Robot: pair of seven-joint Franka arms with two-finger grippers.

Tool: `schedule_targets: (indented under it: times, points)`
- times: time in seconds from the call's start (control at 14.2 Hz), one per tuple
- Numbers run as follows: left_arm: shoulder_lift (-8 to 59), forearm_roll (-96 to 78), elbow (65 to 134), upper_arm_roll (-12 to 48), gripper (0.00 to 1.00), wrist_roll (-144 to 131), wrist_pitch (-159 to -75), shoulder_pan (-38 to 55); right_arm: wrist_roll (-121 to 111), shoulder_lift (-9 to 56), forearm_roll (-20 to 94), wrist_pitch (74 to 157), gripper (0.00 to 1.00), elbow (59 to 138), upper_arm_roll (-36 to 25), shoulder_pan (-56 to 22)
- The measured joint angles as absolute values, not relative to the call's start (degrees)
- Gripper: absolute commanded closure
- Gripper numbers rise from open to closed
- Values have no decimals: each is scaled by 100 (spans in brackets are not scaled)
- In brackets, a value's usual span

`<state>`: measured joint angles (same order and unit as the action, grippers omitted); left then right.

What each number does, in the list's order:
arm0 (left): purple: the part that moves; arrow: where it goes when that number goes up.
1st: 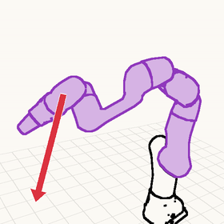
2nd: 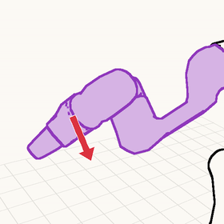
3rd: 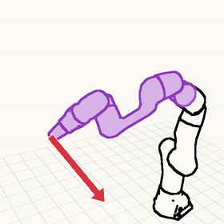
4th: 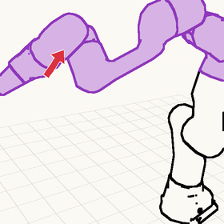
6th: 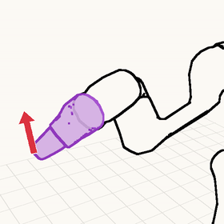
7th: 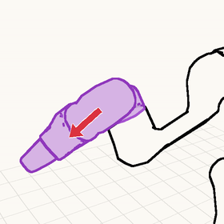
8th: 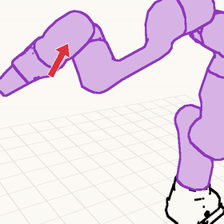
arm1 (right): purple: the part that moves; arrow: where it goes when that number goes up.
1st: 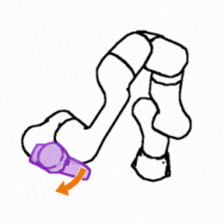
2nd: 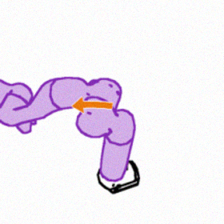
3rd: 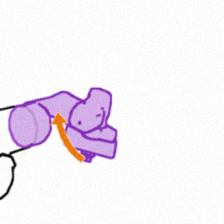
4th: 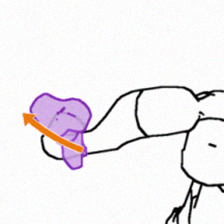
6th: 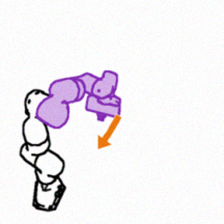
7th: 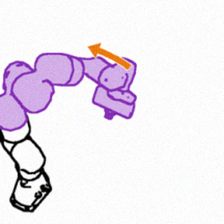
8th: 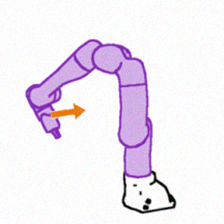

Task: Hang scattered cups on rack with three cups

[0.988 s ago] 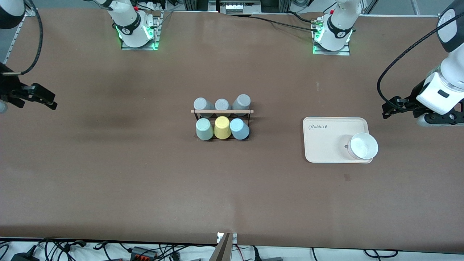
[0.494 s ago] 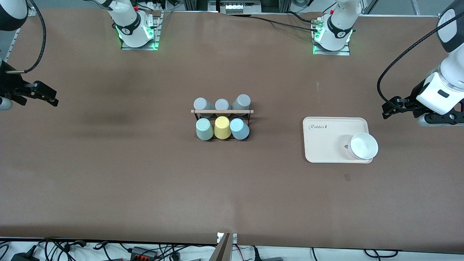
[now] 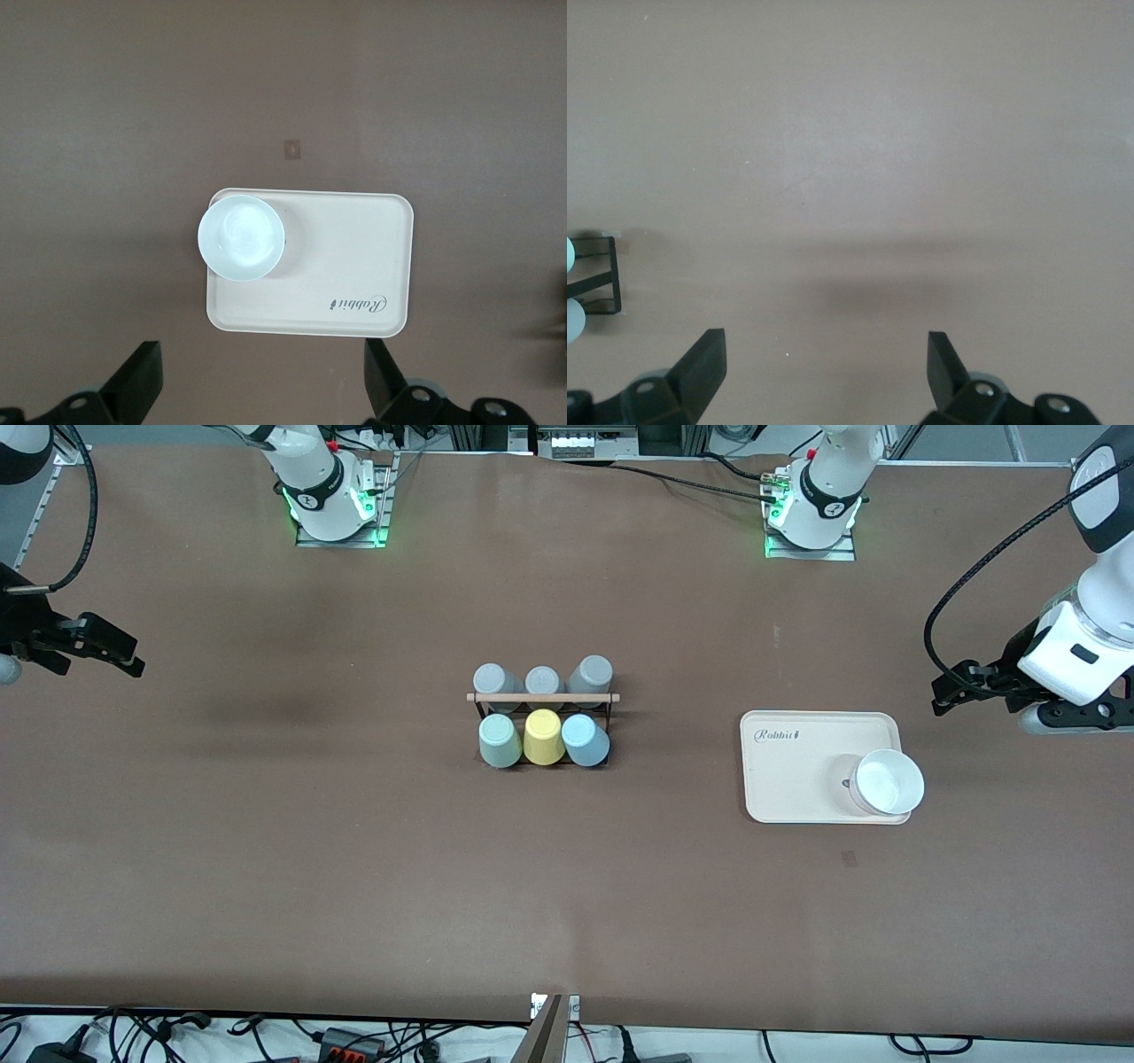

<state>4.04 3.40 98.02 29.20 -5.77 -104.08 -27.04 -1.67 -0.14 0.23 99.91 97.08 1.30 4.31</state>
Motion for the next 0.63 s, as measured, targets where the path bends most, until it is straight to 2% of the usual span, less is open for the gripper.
schedule_targets:
  times: [0.63]
  points:
    - [404,340,9802,2920,0,-577,-10408,-2705,-167,-16,-92,9971,0,9708,154,332]
